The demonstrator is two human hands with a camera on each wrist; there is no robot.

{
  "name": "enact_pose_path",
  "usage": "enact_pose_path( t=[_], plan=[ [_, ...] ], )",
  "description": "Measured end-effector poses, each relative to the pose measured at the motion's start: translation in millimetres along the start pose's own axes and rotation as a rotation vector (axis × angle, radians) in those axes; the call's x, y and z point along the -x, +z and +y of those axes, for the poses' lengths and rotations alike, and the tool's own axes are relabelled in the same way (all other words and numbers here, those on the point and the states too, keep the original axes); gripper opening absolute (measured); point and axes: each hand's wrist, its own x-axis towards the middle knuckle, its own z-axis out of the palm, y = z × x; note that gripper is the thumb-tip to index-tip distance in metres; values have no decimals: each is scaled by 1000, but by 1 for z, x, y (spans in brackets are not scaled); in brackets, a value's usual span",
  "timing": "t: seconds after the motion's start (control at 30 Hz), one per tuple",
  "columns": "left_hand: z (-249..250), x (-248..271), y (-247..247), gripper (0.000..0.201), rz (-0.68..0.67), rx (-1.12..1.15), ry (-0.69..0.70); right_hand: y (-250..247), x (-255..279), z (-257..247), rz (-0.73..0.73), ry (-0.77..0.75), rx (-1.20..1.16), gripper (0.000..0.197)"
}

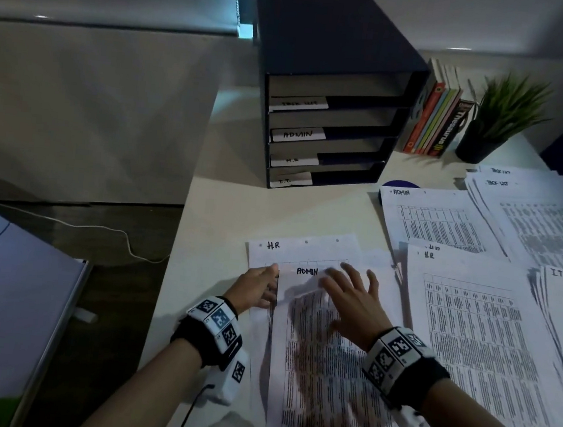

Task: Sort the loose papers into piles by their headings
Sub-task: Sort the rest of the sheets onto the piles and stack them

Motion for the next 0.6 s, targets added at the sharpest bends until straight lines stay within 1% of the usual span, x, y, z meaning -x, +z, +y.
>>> enact_pose_path(
  t=[0.07,0.1,0.17,0.2,0.23,0.27,0.3,0.33,0.4,0.43,0.5,0.57,0.6],
  plan=[
    [-2,-5,0,17,-11,-120,74,4,1,1,48,-11,70,72],
    [-3,-8,0,16,-20,-178,112,5,1,-1,88,-25,72,66],
    [-4,-13,2,11,-30,-259,151,4,3,-7,42,-7,-29,48],
    [-5,-15,3,8,-34,-282,161,8,0,-6,6,34,-65,40],
    [-6,-16,3,8,-41,-299,169,7,0,-7,11,50,-110,35],
    [-6,-17,1,9,-55,-310,176,9,-2,-7,50,52,-141,31],
    [-5,-16,-1,10,-83,-312,177,4,-2,-10,129,48,-154,26],
    [-4,-16,-4,11,-116,-304,178,5,-3,-11,185,54,-135,25],
    [3,-14,-11,17,-149,-302,186,3,-9,-12,212,36,-71,28],
    [7,-14,-15,21,-118,-322,193,1,-13,-13,181,31,-65,26],
    [13,-19,-24,28,34,-400,207,-7,-18,-17,62,12,-86,16],
    [17,-30,-32,37,188,-486,204,-1,-23,-15,2,-27,-108,21],
    [18,-36,-36,44,218,-550,174,0,-23,-17,-6,-49,-129,22]
  ],
)
